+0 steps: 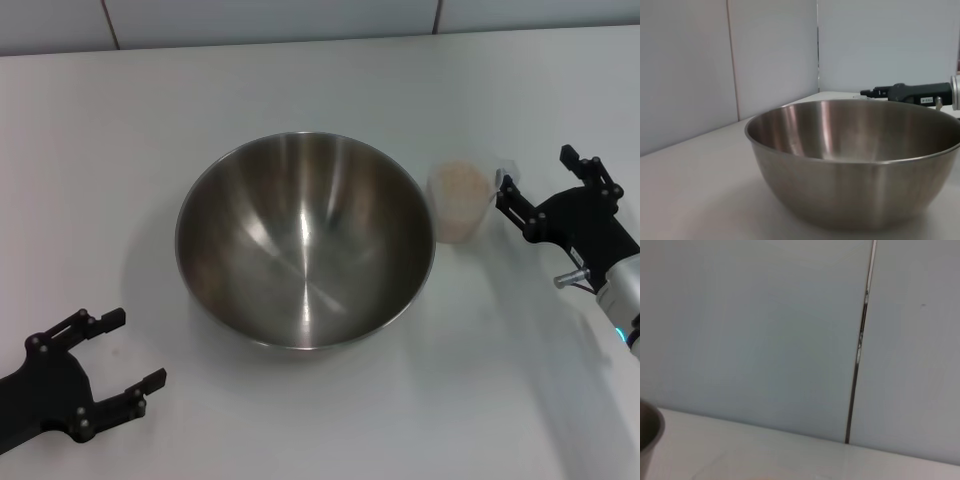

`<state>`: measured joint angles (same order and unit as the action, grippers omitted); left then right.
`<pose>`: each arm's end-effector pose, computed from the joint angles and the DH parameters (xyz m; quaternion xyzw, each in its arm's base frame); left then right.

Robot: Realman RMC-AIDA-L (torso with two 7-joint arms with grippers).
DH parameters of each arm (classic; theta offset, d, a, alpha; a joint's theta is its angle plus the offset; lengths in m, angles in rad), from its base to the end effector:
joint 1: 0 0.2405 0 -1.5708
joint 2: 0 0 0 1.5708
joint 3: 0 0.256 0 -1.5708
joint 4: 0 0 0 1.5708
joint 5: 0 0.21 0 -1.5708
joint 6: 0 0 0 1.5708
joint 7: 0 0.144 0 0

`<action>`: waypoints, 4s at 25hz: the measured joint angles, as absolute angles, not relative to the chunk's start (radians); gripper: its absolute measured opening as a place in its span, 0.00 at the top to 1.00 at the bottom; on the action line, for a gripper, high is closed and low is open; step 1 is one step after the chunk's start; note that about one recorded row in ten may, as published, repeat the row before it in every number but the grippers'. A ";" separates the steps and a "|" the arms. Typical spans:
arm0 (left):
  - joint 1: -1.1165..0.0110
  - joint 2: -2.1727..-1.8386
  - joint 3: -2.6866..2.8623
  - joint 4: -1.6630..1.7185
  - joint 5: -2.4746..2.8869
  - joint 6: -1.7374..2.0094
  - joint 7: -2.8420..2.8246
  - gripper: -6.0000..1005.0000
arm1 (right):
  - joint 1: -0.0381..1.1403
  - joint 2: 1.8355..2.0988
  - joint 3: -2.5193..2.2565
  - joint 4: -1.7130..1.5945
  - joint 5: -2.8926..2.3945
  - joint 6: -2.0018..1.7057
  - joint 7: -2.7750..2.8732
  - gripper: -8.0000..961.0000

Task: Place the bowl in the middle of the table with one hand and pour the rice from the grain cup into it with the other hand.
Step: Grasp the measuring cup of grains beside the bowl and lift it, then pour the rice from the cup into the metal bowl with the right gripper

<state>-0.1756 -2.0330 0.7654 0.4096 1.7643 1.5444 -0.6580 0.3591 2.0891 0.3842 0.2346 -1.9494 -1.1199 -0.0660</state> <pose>-0.3591 0.2092 -0.0151 -0.9300 -0.1238 -0.2309 0.2579 0.3348 0.2890 -0.0616 -0.7584 0.2136 0.2176 0.5761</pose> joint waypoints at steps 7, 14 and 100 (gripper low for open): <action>-0.176 -2.031 0.767 0.405 1.764 1.533 -0.658 0.17 | 0.350 2.089 0.378 0.236 -1.951 -1.139 -0.066 0.15; -0.178 -2.032 0.769 0.405 1.764 1.523 -0.658 0.17 | 0.352 2.089 0.381 0.237 -1.951 -1.139 -0.068 0.45; -0.209 -2.032 0.768 0.407 1.766 1.559 -0.672 0.17 | 0.303 2.092 0.315 0.811 -2.135 -1.337 -1.576 0.94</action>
<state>-0.2092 -2.0324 0.7685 0.4066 1.7657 1.5592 -0.6719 0.3030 2.0922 0.3149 0.8111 -2.1353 -1.3372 -1.5760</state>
